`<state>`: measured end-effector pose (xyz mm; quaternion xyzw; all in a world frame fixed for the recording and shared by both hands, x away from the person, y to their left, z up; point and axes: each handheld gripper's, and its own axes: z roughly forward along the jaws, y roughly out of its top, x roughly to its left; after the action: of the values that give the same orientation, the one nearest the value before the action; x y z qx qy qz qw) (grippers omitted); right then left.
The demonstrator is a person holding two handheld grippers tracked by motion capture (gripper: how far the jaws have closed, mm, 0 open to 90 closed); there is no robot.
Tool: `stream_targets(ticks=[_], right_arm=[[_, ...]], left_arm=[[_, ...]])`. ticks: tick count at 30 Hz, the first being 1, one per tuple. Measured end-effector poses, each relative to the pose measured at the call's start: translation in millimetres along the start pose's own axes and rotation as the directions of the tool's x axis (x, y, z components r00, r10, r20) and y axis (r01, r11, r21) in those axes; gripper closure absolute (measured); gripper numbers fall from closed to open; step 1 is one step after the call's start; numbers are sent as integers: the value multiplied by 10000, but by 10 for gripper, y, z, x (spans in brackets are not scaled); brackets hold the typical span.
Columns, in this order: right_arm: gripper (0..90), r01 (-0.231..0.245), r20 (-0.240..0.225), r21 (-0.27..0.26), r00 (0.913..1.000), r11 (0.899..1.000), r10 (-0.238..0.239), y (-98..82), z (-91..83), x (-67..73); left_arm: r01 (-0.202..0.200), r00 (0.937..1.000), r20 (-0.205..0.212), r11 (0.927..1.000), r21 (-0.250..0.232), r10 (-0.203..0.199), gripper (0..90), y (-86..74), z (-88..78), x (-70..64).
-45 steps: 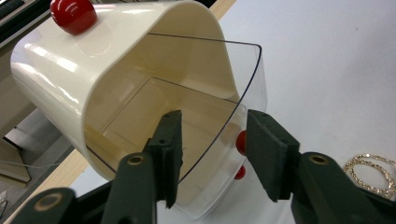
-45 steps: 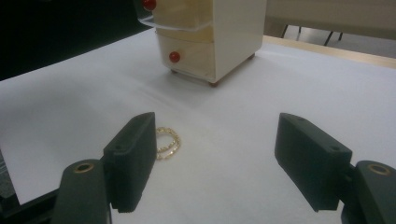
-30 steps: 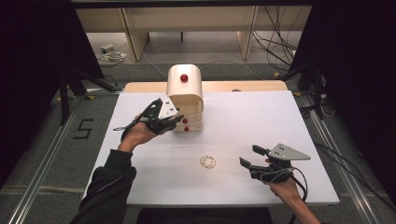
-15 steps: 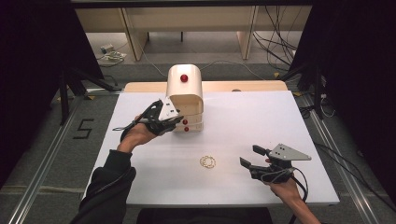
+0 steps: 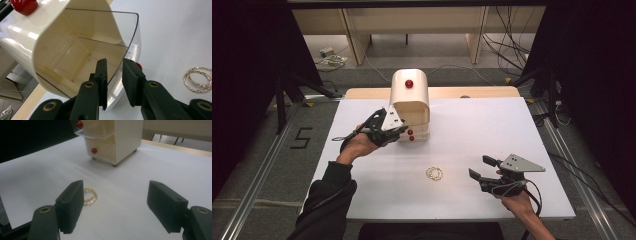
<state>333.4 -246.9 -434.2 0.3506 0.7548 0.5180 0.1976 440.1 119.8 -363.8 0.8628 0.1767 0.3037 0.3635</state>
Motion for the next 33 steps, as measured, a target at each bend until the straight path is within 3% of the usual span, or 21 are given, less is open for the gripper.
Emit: stream_targets(ticks=[22,33], right_arm=[[304,10,11,-21,10000,10000,-10,3,-2,-1],[304,2,17,-14,10000,10000,-2,3,-3,1]], left_arm=[[-147,9994,310,9996,230,140,743,27,-50,-47],[-82,9996,268,9997,249,76,743,35,-65,-92]])
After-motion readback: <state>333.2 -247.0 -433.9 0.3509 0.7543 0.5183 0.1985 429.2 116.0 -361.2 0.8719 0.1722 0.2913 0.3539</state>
